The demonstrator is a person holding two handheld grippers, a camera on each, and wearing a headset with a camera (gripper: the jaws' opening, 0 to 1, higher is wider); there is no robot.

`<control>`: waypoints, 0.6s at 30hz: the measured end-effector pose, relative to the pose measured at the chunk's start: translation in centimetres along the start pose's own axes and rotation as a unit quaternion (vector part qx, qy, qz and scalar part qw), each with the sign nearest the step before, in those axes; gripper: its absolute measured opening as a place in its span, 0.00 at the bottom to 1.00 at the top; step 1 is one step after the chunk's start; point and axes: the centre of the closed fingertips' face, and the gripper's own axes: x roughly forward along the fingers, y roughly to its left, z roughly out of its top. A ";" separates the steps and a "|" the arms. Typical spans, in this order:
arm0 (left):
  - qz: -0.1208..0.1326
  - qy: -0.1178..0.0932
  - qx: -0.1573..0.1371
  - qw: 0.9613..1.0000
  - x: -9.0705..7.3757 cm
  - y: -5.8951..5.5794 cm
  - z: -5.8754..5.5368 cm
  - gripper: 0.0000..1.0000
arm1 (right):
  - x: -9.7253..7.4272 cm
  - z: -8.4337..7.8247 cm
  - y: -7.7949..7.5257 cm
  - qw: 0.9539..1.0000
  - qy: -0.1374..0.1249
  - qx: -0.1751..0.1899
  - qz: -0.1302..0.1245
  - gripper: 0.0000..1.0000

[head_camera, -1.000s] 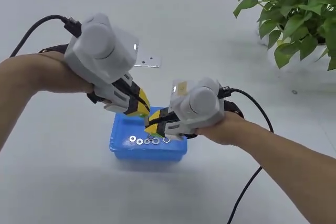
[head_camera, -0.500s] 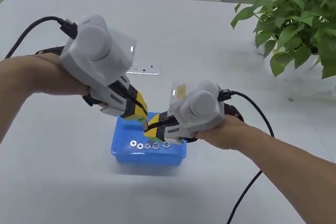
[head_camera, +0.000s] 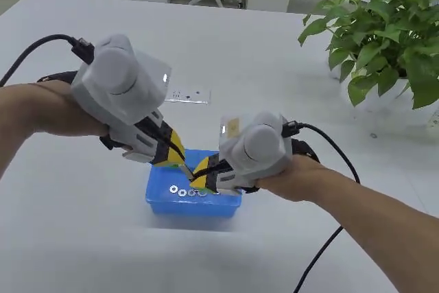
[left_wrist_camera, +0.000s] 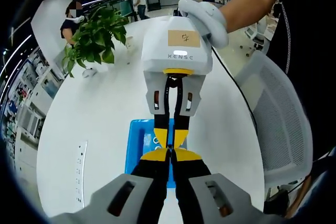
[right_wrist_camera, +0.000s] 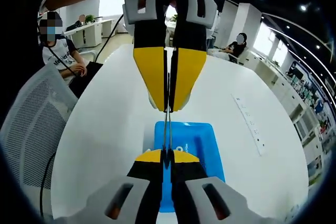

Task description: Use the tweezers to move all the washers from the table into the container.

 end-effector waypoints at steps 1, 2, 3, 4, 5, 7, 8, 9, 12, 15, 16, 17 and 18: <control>0.001 0.000 0.001 1.000 0.0 -0.1 -0.1 0.05 | -0.1 0.0 0.1 1.000 0.003 -0.002 0.000 0.04; 0.002 0.000 0.001 1.000 0.0 -0.1 -0.1 0.05 | -0.1 -0.1 0.1 1.000 0.005 -0.003 0.001 0.04; 0.002 0.001 0.000 1.000 0.0 -0.2 -0.2 0.05 | -0.2 -0.2 0.3 1.000 0.009 -0.007 0.001 0.04; 0.004 0.001 0.001 1.000 0.1 -0.3 -0.3 0.05 | -0.2 -0.2 0.3 1.000 0.012 -0.010 -0.001 0.04; 0.005 0.001 0.000 1.000 0.1 -0.4 -0.4 0.05 | -0.2 -0.3 0.4 1.000 0.016 -0.011 0.001 0.04; 0.005 0.003 0.000 1.000 0.3 -0.7 -0.7 0.05 | -0.3 -0.5 0.7 1.000 0.021 -0.014 0.001 0.04; 0.005 0.004 -0.002 1.000 0.4 -0.9 -0.9 0.05 | -0.4 -0.5 0.8 1.000 0.024 -0.016 0.002 0.04; 0.005 0.006 -0.002 1.000 0.5 -1.0 -1.0 0.05 | -0.5 -0.7 1.0 0.999 0.028 -0.020 0.002 0.04; 0.005 0.012 -0.001 1.000 0.7 -1.5 -1.4 0.05 | -0.6 -0.9 1.4 0.999 0.034 -0.023 0.006 0.04; 0.005 0.009 -0.005 1.000 0.9 -2.0 -1.7 0.05 | -0.7 -1.1 1.9 0.999 0.038 -0.025 0.009 0.04; 0.004 0.010 -0.005 1.000 1.0 -2.1 -1.8 0.05 | -0.7 -1.2 2.1 0.999 0.040 -0.026 0.011 0.04; 0.004 0.013 -0.006 1.000 1.1 -2.3 -2.0 0.05 | -0.7 -1.2 2.2 0.999 0.042 -0.026 0.012 0.04; 0.004 0.014 -0.006 1.000 1.2 -2.5 -2.1 0.05 | -0.7 -1.3 2.4 0.998 0.045 -0.029 0.013 0.03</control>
